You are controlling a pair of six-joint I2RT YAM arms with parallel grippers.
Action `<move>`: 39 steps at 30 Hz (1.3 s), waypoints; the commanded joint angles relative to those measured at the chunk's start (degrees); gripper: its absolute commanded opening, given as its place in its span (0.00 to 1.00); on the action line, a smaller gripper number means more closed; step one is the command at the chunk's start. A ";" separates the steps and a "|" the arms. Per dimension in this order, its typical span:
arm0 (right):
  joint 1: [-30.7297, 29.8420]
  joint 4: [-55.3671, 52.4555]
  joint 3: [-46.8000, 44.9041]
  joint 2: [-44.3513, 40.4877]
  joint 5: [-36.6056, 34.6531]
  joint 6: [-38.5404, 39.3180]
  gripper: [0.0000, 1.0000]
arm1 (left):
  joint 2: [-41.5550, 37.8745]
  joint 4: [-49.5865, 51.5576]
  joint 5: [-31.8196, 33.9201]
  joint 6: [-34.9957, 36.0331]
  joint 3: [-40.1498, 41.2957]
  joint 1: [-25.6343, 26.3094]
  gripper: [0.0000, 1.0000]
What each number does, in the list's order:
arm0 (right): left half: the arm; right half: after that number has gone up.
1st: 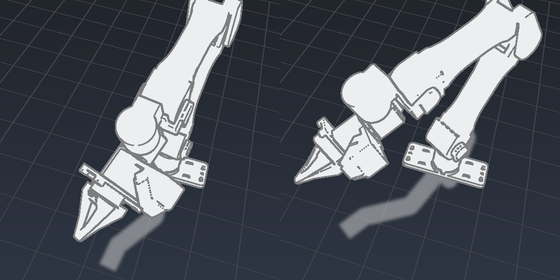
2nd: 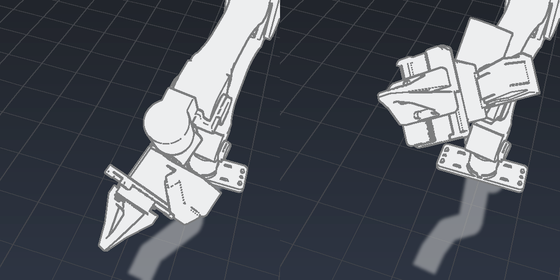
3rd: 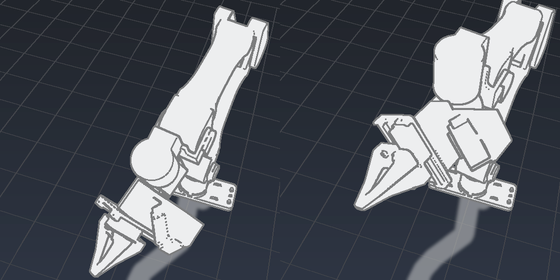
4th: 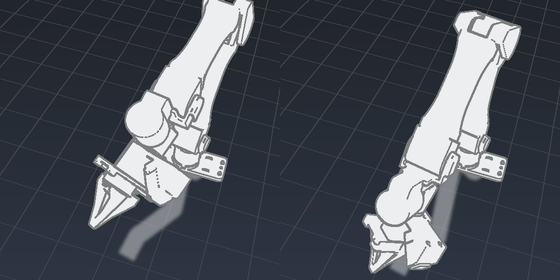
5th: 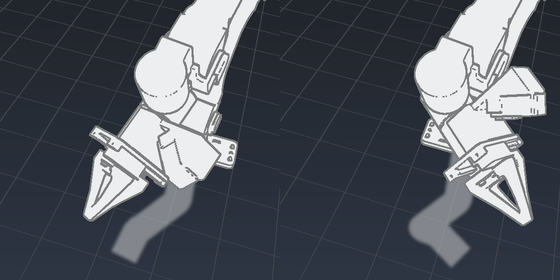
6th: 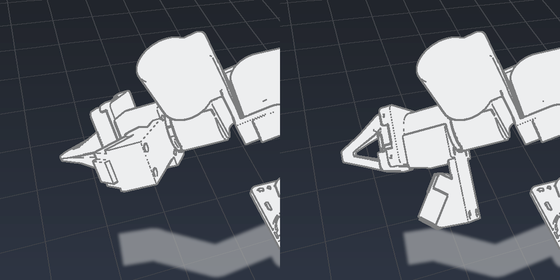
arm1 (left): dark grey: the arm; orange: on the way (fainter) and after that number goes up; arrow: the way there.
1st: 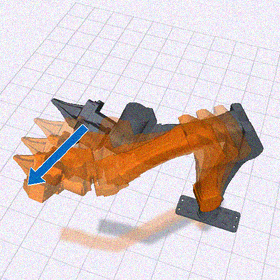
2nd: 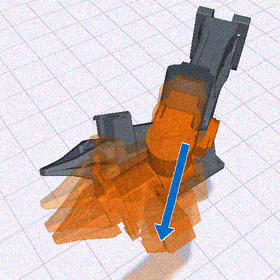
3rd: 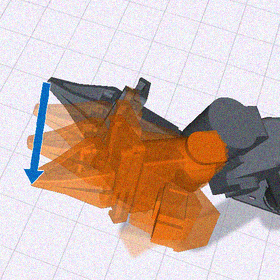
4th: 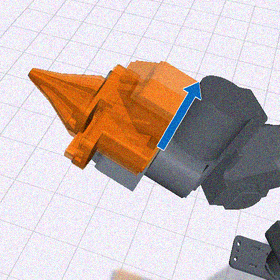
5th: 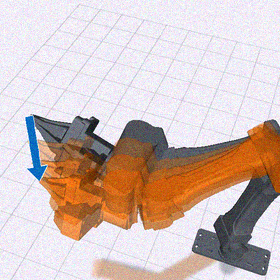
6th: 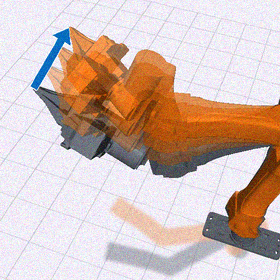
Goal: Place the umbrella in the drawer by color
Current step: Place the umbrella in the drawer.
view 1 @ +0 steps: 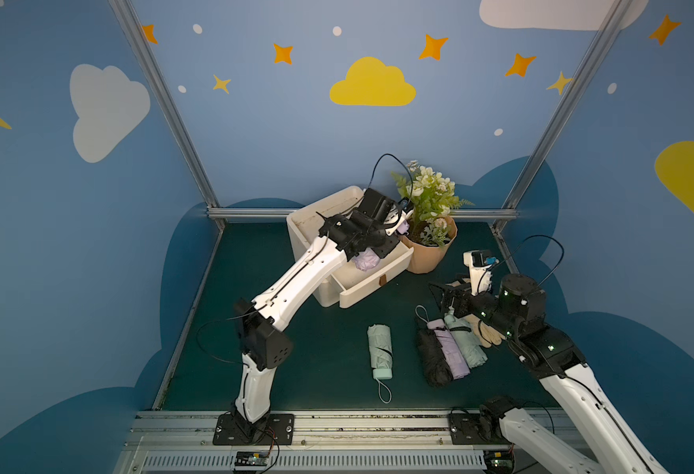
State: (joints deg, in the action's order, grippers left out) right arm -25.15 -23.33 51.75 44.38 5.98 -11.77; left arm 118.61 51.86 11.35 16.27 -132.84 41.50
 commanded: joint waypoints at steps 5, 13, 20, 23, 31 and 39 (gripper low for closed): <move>0.96 -2.06 -2.95 -0.19 -2.20 -3.41 0.98 | 13.59 17.50 18.18 9.28 -17.37 2.58 0.03; 2.02 -2.00 -3.05 1.41 0.15 -4.12 0.98 | 14.55 18.02 22.59 10.25 -16.57 2.58 0.21; 2.60 -0.85 -3.32 2.56 1.79 -4.75 0.98 | 13.53 17.55 26.50 11.53 -14.69 2.36 0.35; 2.83 -0.84 -3.29 2.64 2.29 -4.78 0.98 | 13.57 16.99 27.02 12.40 -14.29 2.16 0.50; 3.53 -0.83 -3.65 2.82 3.25 -5.12 0.98 | 12.80 15.67 28.16 13.98 -14.29 2.19 0.71; 4.05 -0.43 -3.58 3.29 3.86 -5.77 0.98 | 11.91 15.65 28.73 14.84 -13.57 1.69 0.80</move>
State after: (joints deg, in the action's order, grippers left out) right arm -21.41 -24.67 48.77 47.59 9.06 -16.84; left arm 132.42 68.51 34.96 30.48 -146.76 45.39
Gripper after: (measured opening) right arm 0.982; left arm 0.801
